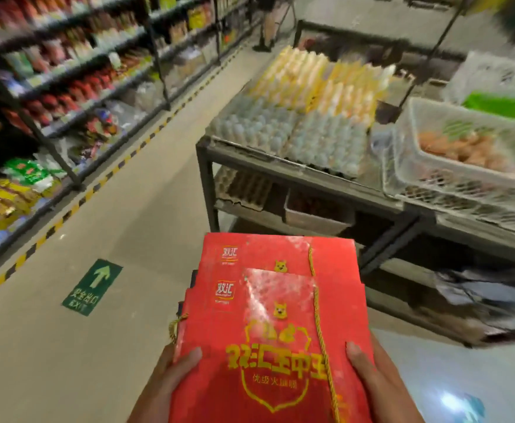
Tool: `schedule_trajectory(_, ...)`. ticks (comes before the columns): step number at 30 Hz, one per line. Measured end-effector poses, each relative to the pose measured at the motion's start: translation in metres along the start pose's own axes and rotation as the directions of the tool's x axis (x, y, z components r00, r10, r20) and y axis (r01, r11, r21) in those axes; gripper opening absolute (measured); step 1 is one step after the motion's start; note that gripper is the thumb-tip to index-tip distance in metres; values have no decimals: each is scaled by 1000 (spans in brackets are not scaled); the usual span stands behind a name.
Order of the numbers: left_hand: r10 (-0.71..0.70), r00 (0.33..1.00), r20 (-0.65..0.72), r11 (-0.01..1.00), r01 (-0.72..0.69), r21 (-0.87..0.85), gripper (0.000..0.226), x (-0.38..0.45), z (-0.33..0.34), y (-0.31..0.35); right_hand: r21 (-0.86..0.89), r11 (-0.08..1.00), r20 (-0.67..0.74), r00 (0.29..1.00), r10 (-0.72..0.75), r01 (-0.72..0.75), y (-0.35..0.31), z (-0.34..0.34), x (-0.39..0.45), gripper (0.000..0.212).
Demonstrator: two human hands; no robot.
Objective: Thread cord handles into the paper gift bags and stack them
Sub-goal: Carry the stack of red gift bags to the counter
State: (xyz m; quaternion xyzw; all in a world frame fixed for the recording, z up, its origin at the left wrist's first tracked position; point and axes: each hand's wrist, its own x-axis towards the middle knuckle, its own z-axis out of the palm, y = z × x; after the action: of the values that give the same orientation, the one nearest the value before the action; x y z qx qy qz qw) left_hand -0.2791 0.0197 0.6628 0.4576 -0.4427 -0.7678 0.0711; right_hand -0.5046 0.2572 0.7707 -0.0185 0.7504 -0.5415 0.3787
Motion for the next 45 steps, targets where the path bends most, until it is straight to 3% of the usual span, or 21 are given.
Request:
schedule_trajectory(2, -4, 1000, -27, 1000, 5, 18, 121, -7, 51, 26, 70, 996, -82, 996, -40, 46, 4, -35, -18, 39)
schedule_trajectory(4, 41, 996, 79, 997, -46, 56, 129, -15, 97, 41, 135, 989, -141, 989, -38, 57, 11, -80, -26, 44)
schedule_trajectory(7, 71, 977, 203, 993, -87, 73, 107, -31, 179, 52, 212, 967, -231, 969, -93, 143, 31, -150, -34, 84)
schedule_trajectory(9, 106, 959, 261, 987, -134, 90, 95, -43, 239, 55, 330, 928, -259, 962, -85, 171, 39, -200, -35, 95)
schedule_trajectory(11, 104, 949, 298, 982, -145, 121, 88, -49, 300, 52, 400, 897, -274, 959, -78, 187, 41, -251, -40, 89)
schedule_trajectory(14, 95, 934, 345, 976, -156, 153, 63, -53, 386, 40, 465, 840, -352, 929, -114, 280, 49, -328, -42, 43)
schedule_trajectory(16, 66, 925, 375, 974, -142, 178, 64, -54, 447, 31, 474, 835, -416, 907, -69, 281, 57, -387, -39, 27)
schedule_trajectory(20, 49, 888, 458, 964, -162, 211, 94, -57, 580, 7, 448, 829, -535, 843, -50, 334, 67, -510, -45, 24)
schedule_trajectory(24, 38, 836, 548, 923, -239, 301, 73, -60, 690, -11, 410, 815, -601, 793, -95, 408, 69, -608, -56, 37)
schedule_trajectory(27, 57, 809, 585, 868, -330, 371, 71, -56, 765, -16, 395, 802, -643, 758, -106, 447, 80, -664, -58, 44)
schedule_trajectory(33, -7, 714, 700, 822, -394, 410, 63, -27, 904, -35, 261, 864, -804, 592, -52, 430, 89, -749, -49, 42)
schedule_trajectory(36, -23, 667, 744, 795, -439, 418, 74, -5, 973, -47, 243, 883, -860, 510, 5, 401, 85, -794, -36, 31)
schedule_trajectory(38, -50, 624, 780, 781, -463, 420, 72, 2, 1023, -49, 196, 914, -897, 441, 21, 356, 80, -824, -30, 23)
schedule_trajectory(42, -95, 501, 860, 740, -543, 398, 59, 3, 1124, -52, 186, 930, -948, 307, 85, 316, 73, -882, -25, 35)
schedule_trajectory(45, -155, 425, 892, 708, -582, 400, 65, 1, 1191, -63, 185, 933, -971, 205, 124, 310, 78, -920, -25, 29)
